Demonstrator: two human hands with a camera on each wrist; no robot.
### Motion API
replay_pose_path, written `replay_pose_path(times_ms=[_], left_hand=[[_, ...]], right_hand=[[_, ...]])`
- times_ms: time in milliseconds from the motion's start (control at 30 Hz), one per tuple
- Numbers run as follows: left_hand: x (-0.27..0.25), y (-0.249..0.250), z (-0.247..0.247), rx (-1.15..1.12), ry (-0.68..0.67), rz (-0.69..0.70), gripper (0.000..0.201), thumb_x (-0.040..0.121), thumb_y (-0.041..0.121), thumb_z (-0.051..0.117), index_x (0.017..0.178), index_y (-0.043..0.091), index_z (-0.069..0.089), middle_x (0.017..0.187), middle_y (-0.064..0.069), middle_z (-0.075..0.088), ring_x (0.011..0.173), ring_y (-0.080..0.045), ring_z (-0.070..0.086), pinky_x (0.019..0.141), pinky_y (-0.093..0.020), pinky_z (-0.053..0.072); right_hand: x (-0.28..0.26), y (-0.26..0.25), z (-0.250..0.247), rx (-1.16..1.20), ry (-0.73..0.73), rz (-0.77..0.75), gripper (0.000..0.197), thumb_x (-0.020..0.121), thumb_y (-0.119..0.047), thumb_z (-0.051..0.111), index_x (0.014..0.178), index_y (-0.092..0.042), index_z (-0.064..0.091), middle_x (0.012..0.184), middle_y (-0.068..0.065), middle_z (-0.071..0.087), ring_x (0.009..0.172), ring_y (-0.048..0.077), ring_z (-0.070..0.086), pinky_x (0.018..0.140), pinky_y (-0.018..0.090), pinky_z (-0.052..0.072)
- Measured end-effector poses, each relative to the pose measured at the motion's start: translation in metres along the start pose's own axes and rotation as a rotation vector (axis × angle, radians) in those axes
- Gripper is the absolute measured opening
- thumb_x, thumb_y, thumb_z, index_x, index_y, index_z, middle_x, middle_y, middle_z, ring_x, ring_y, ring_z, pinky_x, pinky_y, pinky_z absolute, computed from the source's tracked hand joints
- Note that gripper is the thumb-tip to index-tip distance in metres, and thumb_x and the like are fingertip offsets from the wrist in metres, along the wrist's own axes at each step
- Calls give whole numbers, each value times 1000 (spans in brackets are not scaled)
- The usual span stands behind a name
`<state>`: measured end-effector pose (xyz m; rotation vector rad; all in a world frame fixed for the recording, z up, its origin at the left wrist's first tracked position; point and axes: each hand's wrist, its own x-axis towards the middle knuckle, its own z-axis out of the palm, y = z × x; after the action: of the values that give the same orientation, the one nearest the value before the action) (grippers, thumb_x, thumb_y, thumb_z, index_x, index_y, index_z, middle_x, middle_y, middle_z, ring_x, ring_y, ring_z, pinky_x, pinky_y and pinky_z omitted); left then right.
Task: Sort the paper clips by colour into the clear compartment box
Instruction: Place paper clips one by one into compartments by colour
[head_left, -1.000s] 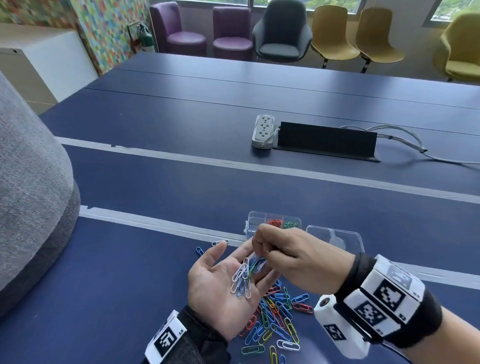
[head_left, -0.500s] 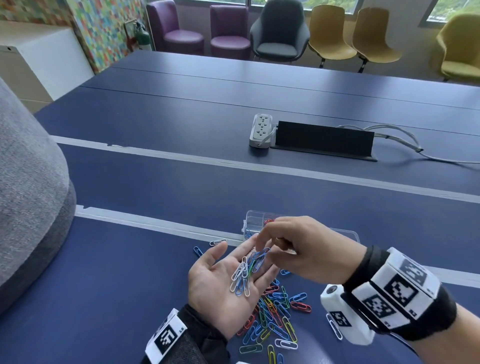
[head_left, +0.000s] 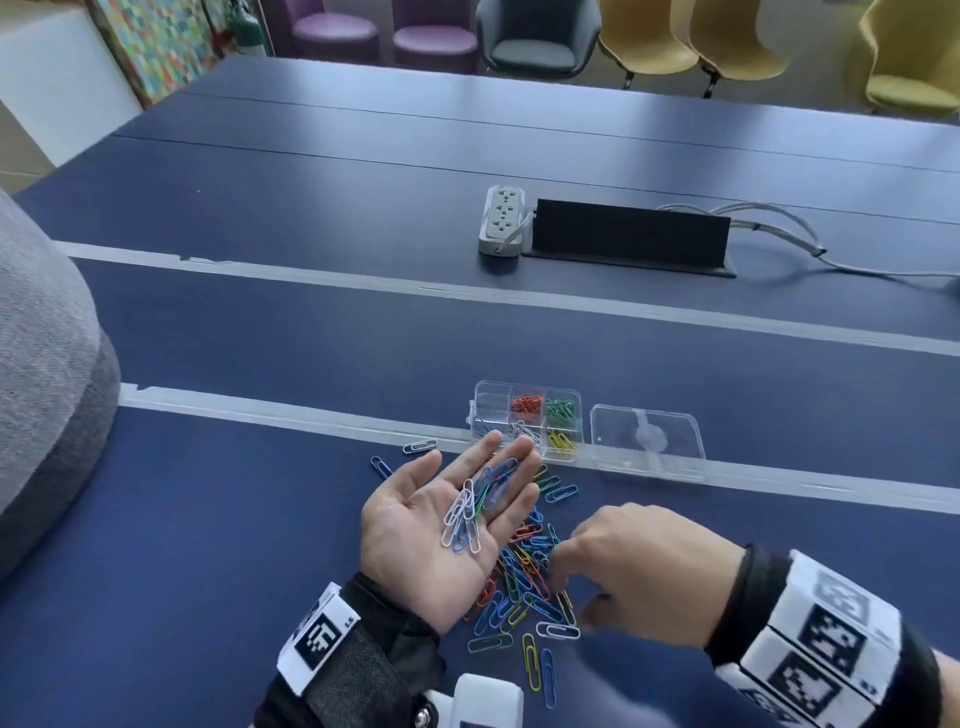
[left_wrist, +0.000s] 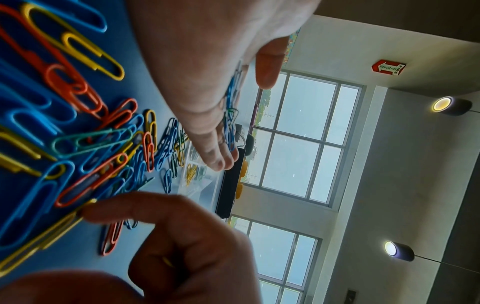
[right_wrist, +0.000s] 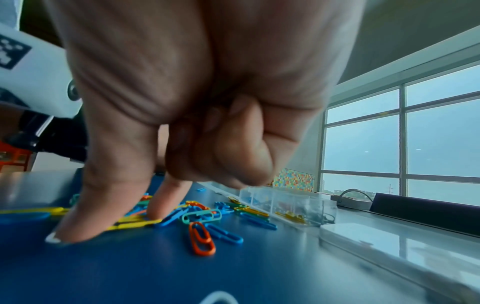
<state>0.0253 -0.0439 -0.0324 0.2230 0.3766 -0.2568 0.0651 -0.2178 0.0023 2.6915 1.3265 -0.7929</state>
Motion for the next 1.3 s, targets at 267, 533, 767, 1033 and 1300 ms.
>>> replay_pose_path(times_ms=[267, 533, 767, 1033, 1300], left_hand=[[-3, 2, 1, 11, -22, -3, 58, 85, 29, 38, 131, -5, 48, 127, -28, 58, 115, -41, 58, 94, -54, 43], [-3, 0, 1, 22, -4, -14, 60, 85, 29, 38, 131, -6, 47, 126, -29, 58, 115, -42, 58, 94, -54, 43], [0, 2, 0, 18, 2, -17, 59, 85, 30, 38, 130, -7, 48, 126, -29, 58, 114, -42, 59, 93, -54, 44], [3, 3, 0, 16, 31, -9, 57, 88, 30, 36, 128, -7, 50, 124, -30, 59, 112, -44, 59, 91, -55, 45], [4, 11, -2, 4, 24, 11, 62, 77, 26, 49, 129, -7, 50, 126, -30, 58, 112, -44, 60, 91, -56, 46]], right_hand=[[4, -2, 3, -24, 16, 16, 34, 82, -39, 61, 114, -38, 50, 109, 4, 61, 99, 31, 58, 70, 31, 39], [6, 1, 0, 22, -29, -37, 23, 82, -36, 61, 103, -32, 53, 101, 2, 63, 94, 30, 58, 67, 32, 37], [0, 14, -10, 128, 32, -119, 10, 79, -32, 57, 86, -25, 54, 72, -3, 61, 66, 17, 51, 58, 27, 40], [32, 52, -65, 139, 343, 132, 5, 77, -20, 55, 77, -24, 52, 55, -11, 43, 57, 12, 43, 57, 23, 32], [59, 47, -69, 14, 188, 205, 22, 77, -7, 55, 94, -13, 67, 91, 5, 69, 89, 26, 61, 77, 31, 52]])
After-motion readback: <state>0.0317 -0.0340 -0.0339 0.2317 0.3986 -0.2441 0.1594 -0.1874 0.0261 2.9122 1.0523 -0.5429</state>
